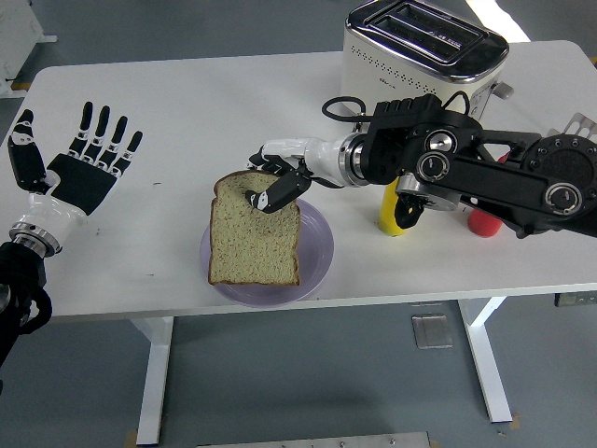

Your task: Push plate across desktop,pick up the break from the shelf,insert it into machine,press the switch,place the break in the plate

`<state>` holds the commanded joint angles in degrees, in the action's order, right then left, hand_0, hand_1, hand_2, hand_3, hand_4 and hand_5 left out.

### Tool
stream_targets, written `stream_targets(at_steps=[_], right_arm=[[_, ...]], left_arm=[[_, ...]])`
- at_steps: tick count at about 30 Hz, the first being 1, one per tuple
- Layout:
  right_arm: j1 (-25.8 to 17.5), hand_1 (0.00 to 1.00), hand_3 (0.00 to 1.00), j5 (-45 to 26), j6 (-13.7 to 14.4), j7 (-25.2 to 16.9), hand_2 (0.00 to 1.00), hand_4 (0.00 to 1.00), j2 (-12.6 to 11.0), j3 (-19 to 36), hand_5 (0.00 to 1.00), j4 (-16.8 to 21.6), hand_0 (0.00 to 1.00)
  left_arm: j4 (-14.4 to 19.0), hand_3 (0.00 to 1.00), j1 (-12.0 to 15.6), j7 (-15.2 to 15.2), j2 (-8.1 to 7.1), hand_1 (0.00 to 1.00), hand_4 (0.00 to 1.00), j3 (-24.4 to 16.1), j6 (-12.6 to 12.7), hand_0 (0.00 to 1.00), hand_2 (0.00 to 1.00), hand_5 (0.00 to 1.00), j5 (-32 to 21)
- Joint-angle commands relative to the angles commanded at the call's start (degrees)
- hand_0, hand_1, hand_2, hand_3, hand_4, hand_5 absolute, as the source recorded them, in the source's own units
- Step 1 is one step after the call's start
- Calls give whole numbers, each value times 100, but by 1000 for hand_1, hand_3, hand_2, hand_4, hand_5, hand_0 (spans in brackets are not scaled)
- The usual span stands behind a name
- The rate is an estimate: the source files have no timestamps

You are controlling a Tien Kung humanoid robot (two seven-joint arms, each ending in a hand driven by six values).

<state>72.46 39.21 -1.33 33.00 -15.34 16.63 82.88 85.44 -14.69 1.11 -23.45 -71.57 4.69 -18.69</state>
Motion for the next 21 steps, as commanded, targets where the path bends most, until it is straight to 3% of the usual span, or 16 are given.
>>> stream_targets(at_steps=[10, 11, 16, 17, 21], right_arm=[[-64, 418, 482, -255, 155, -361, 480, 303, 189, -175, 2, -365, 401], [-70, 426, 383, -260, 163, -393, 491, 255, 208, -192, 2, -404, 388], [-104, 426, 383, -207, 196, -535, 491, 255, 301, -304, 2, -608, 388], [-111, 433, 329, -189, 199, -553, 535, 202, 316, -325, 2, -646, 296], [-134, 433, 329, -143, 205, -599, 535, 202, 358, -391, 2, -764, 296]], left_arm=[[-21, 687, 4, -22, -1, 745, 799, 8, 9, 872, 689, 998, 4], [-25, 688, 3, -23, 1, 745, 798, 9, 8, 881, 689, 998, 7], [-53, 688, 1, -25, 9, 745, 798, 9, 6, 881, 689, 998, 21], [-59, 686, 1, -25, 10, 751, 795, 10, 6, 885, 687, 998, 22], [-76, 686, 4, -27, 14, 751, 795, 17, 7, 885, 687, 998, 21]])
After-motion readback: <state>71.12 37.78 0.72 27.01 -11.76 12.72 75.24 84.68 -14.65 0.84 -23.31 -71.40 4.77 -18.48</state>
